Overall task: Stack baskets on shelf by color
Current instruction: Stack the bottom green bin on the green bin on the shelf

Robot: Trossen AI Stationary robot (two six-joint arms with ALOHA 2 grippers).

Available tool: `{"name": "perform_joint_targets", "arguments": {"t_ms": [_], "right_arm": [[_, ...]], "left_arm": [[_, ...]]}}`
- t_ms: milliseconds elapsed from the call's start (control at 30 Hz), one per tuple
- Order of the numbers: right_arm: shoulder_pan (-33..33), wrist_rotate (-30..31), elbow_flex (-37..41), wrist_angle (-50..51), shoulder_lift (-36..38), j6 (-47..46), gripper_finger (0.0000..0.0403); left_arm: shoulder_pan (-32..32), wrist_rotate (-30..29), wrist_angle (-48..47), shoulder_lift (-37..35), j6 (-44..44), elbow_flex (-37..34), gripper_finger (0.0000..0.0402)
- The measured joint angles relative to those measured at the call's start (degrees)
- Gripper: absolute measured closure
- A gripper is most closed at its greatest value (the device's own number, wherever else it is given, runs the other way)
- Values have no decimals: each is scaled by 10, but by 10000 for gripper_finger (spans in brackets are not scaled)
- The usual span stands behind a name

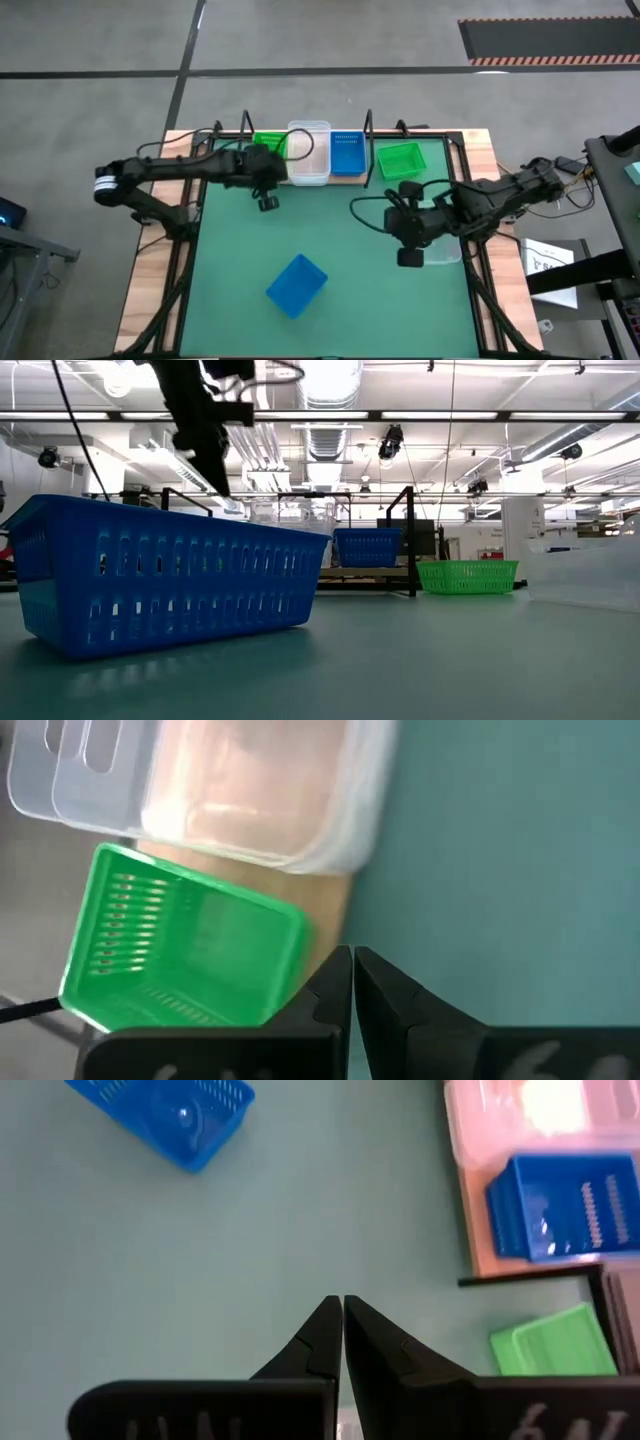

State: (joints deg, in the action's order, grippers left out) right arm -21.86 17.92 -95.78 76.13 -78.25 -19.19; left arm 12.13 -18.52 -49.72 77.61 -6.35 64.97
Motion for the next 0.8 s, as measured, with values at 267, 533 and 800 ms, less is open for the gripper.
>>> {"name": "perform_joint_targets", "arguments": {"t_ms": [267, 533, 800], "right_arm": [[-43, 3, 75, -6, 35, -71, 394], [-87, 34, 89, -18, 35, -101, 394], [-109, 36, 89, -22, 24, -115, 394]], "left_arm": [[70, -6, 18, 56, -62, -3, 402], [101, -7, 44, 73, -104, -6, 402], [111, 30, 62, 81, -110, -8, 402]]}}
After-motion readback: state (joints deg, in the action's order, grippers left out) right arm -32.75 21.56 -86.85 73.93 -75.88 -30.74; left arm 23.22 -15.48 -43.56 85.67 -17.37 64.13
